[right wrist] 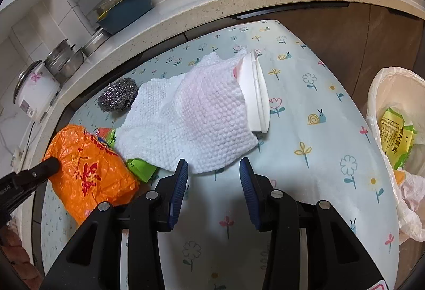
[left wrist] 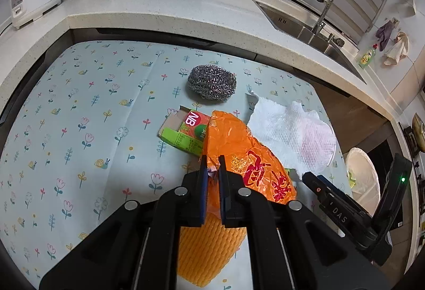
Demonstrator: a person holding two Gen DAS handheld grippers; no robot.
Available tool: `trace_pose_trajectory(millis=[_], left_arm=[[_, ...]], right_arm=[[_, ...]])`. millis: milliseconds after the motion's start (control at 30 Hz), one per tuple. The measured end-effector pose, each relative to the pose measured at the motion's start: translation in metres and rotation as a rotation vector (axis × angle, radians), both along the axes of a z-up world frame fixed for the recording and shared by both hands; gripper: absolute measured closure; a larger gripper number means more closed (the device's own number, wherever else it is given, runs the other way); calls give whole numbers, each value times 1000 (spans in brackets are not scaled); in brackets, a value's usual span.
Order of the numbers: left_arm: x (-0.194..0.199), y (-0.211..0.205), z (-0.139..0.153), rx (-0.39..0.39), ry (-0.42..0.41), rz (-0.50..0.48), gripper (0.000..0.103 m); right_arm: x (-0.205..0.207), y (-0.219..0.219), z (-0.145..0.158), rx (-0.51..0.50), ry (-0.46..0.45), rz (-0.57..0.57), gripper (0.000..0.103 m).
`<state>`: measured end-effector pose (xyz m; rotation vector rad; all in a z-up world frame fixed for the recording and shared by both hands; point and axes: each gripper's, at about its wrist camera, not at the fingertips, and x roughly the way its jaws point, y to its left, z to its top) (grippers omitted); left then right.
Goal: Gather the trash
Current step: 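Grasp the orange printed bag with the left tool while the right tool grasps the white wipe, then carry the orange bag and white wipe over the bin and open both tools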
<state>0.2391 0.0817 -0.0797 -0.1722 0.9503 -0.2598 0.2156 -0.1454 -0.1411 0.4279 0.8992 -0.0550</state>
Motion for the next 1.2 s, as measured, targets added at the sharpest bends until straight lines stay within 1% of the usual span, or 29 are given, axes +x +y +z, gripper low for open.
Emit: trace_pose_trajectory(millis=[100,167,200,233,267,300,433,600,800,900,1033,1200], left_arm=[[-1,-3,-2,9,5,-7,96],[-1,-4,-2,14,5,-8,96],[-1,-4,-2,14,5,-8,96],[-1,-5,-1,14,4,-7,96],[-1,-5,0,16,2,-7,96],[-2,-5,2,16,-1,-7,96],[-6,-10,11,18,-16,-10,96],[-19,-23,32,17,-54,-27,96],[-38,-46,58,14,-100,-59,97],[-49,-64,70,11,-122,-89,97],[-66,-92,81,13,-144,-137,97],[-86,-128,89,16,-162,-198,97]], right_arm=[[11,0,0,11,-10,-1,63],[17,1,0,13,-13,4,66],[18,2,0,14,-17,6,77],[20,3,0,18,-16,10,92],[21,3,0,25,-14,17,98],[21,4,2,28,-18,21,100],[12,6,23,37,-77,34,100],[-7,1,64,22,-163,39,100],[-34,-21,106,5,-244,12,100],[-51,-37,125,-5,-279,-10,100],[-73,-60,141,-22,-308,-42,100],[-101,-91,150,-32,-326,-95,100]])
